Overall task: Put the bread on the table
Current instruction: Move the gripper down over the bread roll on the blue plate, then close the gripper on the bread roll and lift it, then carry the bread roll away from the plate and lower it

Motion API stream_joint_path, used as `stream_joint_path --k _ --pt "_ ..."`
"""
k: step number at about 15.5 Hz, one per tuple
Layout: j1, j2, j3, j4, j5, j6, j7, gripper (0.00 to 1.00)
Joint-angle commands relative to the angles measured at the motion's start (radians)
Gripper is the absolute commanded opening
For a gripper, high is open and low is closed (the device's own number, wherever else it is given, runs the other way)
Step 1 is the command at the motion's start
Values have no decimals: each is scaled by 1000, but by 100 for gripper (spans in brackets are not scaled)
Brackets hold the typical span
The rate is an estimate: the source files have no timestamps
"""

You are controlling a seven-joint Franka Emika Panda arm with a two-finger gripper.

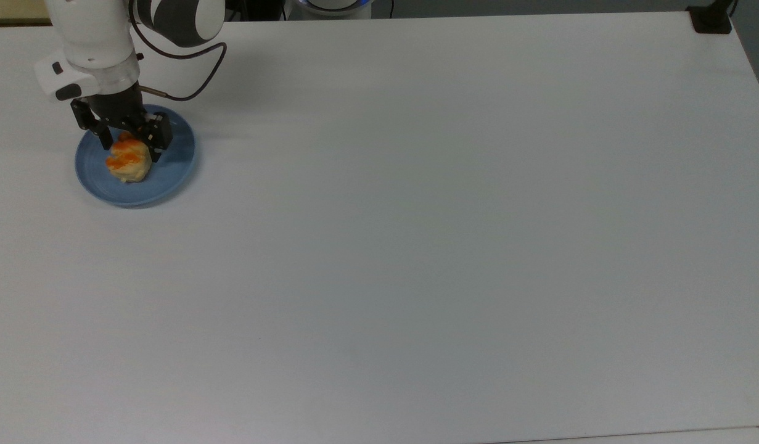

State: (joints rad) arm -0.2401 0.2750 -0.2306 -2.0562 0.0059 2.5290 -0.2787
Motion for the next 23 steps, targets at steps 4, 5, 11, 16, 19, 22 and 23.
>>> stream_joint_path --k 4,5,11,16,19,22,23 --pt "2 -36 -3 7 25 -60 -11 34" --pt "7 -69 4 11 25 -126 -17 34" --pt "59 -331 137 19 17 -537 -4 33" --pt "61 -362 342 10 17 -587 275 30" --pt "62 -343 439 -18 17 -567 360 30" --pt "79 -269 493 -36 11 -460 467 31" --pt "102 -232 491 -36 8 -420 499 30"
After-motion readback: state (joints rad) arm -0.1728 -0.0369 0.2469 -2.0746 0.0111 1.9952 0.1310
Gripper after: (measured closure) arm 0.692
